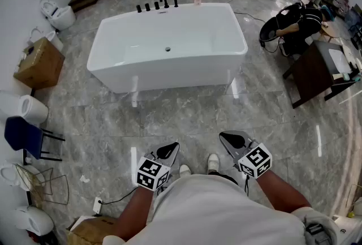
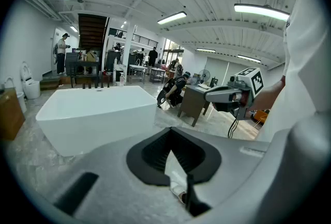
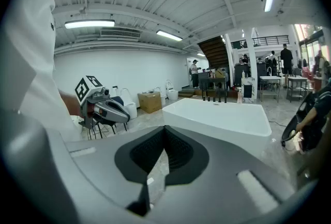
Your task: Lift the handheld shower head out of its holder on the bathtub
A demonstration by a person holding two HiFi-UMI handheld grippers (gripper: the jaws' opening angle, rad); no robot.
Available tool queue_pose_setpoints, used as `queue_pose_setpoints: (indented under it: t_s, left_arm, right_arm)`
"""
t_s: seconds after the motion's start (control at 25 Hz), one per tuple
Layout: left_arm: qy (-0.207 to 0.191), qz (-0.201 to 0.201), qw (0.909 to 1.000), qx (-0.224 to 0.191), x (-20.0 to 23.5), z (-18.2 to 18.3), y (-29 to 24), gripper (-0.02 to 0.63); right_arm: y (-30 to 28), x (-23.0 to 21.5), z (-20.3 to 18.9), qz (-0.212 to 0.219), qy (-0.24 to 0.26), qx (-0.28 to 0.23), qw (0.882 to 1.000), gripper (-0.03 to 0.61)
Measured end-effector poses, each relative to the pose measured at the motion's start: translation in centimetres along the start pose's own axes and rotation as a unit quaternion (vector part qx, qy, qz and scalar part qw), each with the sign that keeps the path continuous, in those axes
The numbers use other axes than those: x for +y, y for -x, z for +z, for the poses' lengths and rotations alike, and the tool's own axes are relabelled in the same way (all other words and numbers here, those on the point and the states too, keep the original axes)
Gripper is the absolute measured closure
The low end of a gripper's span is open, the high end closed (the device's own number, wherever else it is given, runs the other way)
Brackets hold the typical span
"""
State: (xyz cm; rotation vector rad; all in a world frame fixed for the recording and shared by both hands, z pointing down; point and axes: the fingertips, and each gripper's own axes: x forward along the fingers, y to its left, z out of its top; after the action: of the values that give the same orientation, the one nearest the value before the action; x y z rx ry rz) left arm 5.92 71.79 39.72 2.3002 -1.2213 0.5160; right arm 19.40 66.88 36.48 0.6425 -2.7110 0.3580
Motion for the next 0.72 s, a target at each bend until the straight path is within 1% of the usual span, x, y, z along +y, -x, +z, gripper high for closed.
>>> queue_pose_setpoints:
  t_s: [0.2,0.4,0.52,0.56,0.64,0.68,0.72]
  left_arm:
    - [-0.015,-0.004,0.9999,-0.006,1.8,-0.5,2.5,0.606]
    - [-0.02,-0.008,0.9998,-0.007,3.3,-1.6,4.5,0.606]
    - [-0.026,-0.002,0.9995,-0.02,4.2,-1.9,5.3,0.606]
    - [-0.029,0.002,0.9992,-0.027,4.6,-1.8,5.5,0.59]
    - [-0.029,0.012,0.9987,-0.039,5.7,-1.1,5.5,0.391]
    - [-0.024,0.018,0.9985,-0.046,6.5,-0.7,5.5,0.317]
    - [-0.019,0.025,0.9981,-0.054,7.4,-0.1,5.5,0.264]
  right_arm:
    - [-1.7,2.2,1.1,-0.011,0.008,-0.011,1.0,0.568]
    - [-2.9,4.5,1.3,-0.019,0.01,-0.01,1.0,0.568]
    - [-3.3,5.6,1.1,-0.015,-0.004,-0.016,1.0,0.566]
    - [-3.5,6.0,1.1,-0.012,-0.01,-0.018,1.0,0.566]
    - [-3.8,6.7,1.1,-0.006,-0.009,-0.014,1.0,0.566]
    - [-4.0,7.0,0.9,-0.002,-0.005,-0.008,1.0,0.566]
    - [-4.2,7.4,0.7,0.003,0.001,-0.002,1.0,0.566]
